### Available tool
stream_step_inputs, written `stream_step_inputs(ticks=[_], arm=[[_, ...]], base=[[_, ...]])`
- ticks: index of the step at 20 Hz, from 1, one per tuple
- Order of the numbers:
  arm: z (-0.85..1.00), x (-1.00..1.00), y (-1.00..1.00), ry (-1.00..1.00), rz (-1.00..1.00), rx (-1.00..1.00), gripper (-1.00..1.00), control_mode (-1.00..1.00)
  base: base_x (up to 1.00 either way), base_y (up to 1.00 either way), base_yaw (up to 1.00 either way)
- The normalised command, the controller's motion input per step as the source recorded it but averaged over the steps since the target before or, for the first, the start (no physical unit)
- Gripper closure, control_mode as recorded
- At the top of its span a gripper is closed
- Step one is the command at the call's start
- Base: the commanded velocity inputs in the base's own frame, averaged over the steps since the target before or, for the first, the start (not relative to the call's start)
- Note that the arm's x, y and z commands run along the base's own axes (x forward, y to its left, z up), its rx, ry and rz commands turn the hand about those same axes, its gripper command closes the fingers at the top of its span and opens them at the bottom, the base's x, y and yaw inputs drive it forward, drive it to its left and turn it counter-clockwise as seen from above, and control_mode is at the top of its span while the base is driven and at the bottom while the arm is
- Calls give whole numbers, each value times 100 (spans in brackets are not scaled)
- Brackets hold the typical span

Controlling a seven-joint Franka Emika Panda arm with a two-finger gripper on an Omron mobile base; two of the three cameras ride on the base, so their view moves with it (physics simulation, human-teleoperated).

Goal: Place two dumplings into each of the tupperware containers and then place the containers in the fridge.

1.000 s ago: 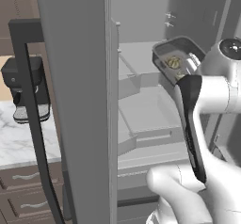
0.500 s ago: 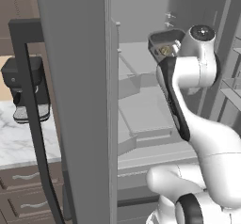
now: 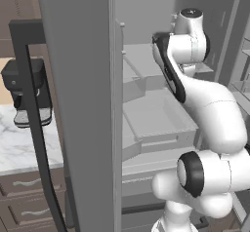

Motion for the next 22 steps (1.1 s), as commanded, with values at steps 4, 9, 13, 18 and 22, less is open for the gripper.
stream_step_inputs(ticks=[4,9,13,18,22], arm=[[0,54,-14,4,0,0,100,-100],[-1,34,-15,0,0,0,100,-100],[-29,16,-18,-16,0,0,100,-100],[-30,23,-13,-16,0,0,100,-100],[-5,7,0,-2,0,0,100,-100]], base=[[0,0,0],[0,0,0],[0,0,0],[0,0,0],[0,0,0]])
